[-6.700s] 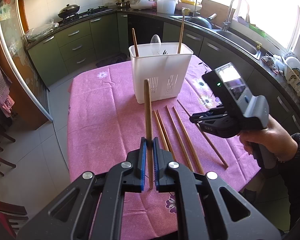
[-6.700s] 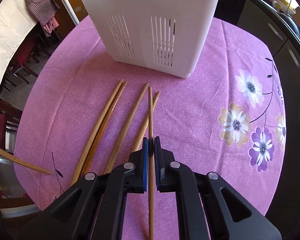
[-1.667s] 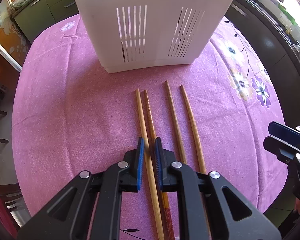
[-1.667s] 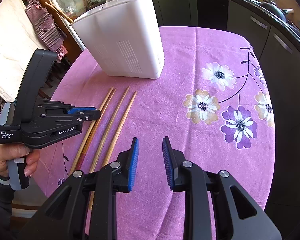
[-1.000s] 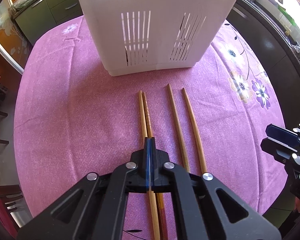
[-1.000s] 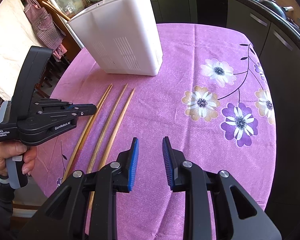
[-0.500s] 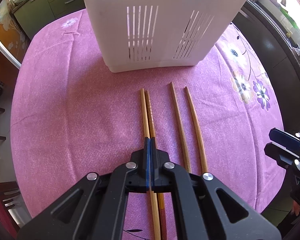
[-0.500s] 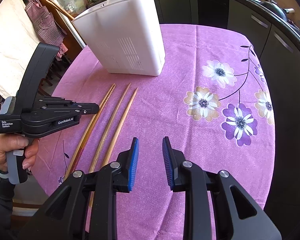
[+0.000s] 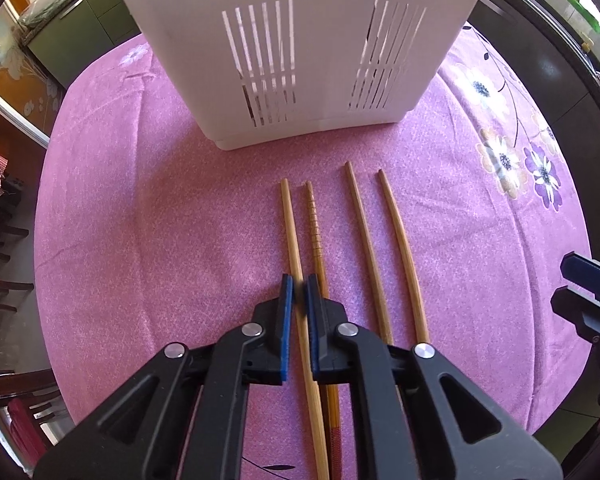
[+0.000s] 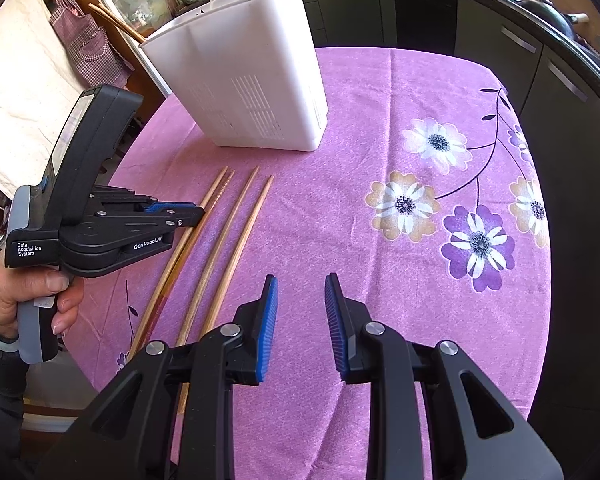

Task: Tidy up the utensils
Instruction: 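Close the left tool on a chopstick and lift it, then grasp another chopstick with the right tool while the left tool holds its chopstick, then carry both chopsticks over the caddy and lower them into it, then open both tools to release the chopsticks into the caddy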

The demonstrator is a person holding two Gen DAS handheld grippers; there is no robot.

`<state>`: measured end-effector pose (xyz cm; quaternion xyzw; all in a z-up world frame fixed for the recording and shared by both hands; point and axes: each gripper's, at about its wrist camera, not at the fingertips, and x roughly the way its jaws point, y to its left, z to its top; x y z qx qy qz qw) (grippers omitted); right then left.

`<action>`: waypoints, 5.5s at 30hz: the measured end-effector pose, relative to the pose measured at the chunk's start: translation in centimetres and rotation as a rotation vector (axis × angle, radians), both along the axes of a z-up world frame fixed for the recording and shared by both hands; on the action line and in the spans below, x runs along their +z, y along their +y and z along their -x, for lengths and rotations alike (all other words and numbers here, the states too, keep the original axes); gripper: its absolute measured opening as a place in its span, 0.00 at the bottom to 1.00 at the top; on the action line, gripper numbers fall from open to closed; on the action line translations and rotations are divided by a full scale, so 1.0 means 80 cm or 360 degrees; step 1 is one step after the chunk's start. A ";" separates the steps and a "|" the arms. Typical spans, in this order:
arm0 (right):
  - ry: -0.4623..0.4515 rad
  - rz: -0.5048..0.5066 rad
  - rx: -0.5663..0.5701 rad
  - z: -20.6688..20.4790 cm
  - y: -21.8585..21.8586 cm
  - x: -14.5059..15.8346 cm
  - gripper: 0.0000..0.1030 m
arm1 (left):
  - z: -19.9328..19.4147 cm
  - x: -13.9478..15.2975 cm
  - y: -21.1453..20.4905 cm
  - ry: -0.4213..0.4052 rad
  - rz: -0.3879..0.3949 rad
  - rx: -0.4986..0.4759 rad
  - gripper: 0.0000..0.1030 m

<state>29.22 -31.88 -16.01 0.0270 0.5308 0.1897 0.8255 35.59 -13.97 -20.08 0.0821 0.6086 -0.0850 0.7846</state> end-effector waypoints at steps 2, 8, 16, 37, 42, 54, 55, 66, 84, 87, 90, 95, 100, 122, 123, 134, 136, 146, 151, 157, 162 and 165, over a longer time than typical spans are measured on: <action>-0.0002 -0.0001 -0.0002 0.000 -0.001 0.001 0.24 | 0.001 0.003 0.002 0.0002 0.0022 0.0014 0.06; -0.0010 0.0011 0.0001 0.001 0.001 0.005 0.24 | 0.011 0.028 0.027 -0.0069 0.0076 0.0038 0.06; -0.0017 0.0027 0.0034 0.004 0.017 0.007 0.24 | 0.046 0.090 0.060 -0.0219 0.0175 0.0025 0.06; 0.0040 0.0114 0.0126 -0.006 0.068 0.009 0.24 | 0.169 0.193 0.107 -0.0651 0.0296 -0.0081 0.06; 0.0116 0.0176 0.0134 -0.024 0.084 -0.008 0.24 | 0.190 0.199 0.112 -0.0715 0.0298 -0.0097 0.06; 0.0335 0.0288 0.0092 -0.074 0.120 -0.057 0.24 | 0.202 0.200 0.115 -0.0749 0.0282 -0.0133 0.06; 0.0347 0.0299 0.0086 -0.076 0.122 -0.060 0.24 | 0.202 0.199 0.114 -0.0749 0.0282 -0.0138 0.06; 0.0334 0.0440 0.0054 -0.085 0.157 -0.070 0.12 | 0.203 0.199 0.110 -0.0750 0.0297 -0.0178 0.06; -0.0241 0.0122 -0.0020 0.000 0.066 0.085 0.07 | 0.208 0.198 0.118 -0.0755 0.0289 -0.0149 0.06; -0.0364 0.0076 -0.0030 0.035 0.052 0.109 0.07 | 0.211 0.199 0.119 -0.0758 0.0288 -0.0145 0.06; -0.0466 0.0046 -0.0031 0.073 0.045 0.128 0.07 | 0.216 0.200 0.119 -0.0762 0.0287 -0.0143 0.06; -0.0546 0.0021 -0.0017 0.115 0.036 0.133 0.07 | 0.221 0.200 0.120 -0.0770 0.0283 -0.0141 0.06; -0.0580 0.0001 -0.0009 0.135 0.031 0.131 0.07 | 0.224 0.201 0.120 -0.0772 0.0276 -0.0132 0.06; -0.0593 -0.0073 0.0045 0.124 0.031 0.146 0.07 | 0.217 0.204 0.113 -0.0760 0.0266 -0.0137 0.06; -0.0594 -0.0073 0.0050 0.124 0.032 0.148 0.07 | 0.216 0.205 0.112 -0.0761 0.0268 -0.0138 0.06; -0.0612 -0.0092 0.0117 0.105 0.042 0.177 0.07 | 0.201 0.235 0.098 -0.0791 0.0284 -0.0175 0.06; -0.0622 -0.0091 0.0133 0.099 0.045 0.187 0.07 | 0.198 0.245 0.094 -0.0813 0.0287 -0.0185 0.06; -0.0704 -0.0105 0.0173 0.059 0.048 0.251 0.07 | 0.166 0.305 0.081 -0.0908 0.0335 -0.0221 0.06; -0.0730 -0.0111 0.0161 0.031 0.048 0.283 0.07 | 0.150 0.344 0.077 -0.0982 0.0351 -0.0226 0.06; -0.0760 -0.0141 0.0134 -0.004 0.045 0.314 0.07 | 0.122 0.383 0.071 -0.1039 0.0357 -0.0216 0.06; -0.0802 -0.0180 0.0093 -0.036 0.034 0.338 0.07 | 0.094 0.411 0.066 -0.1097 0.0381 -0.0207 0.06; -0.0820 -0.0180 0.0061 -0.058 0.028 0.347 0.07 | 0.073 0.421 0.063 -0.1118 0.0386 -0.0188 0.06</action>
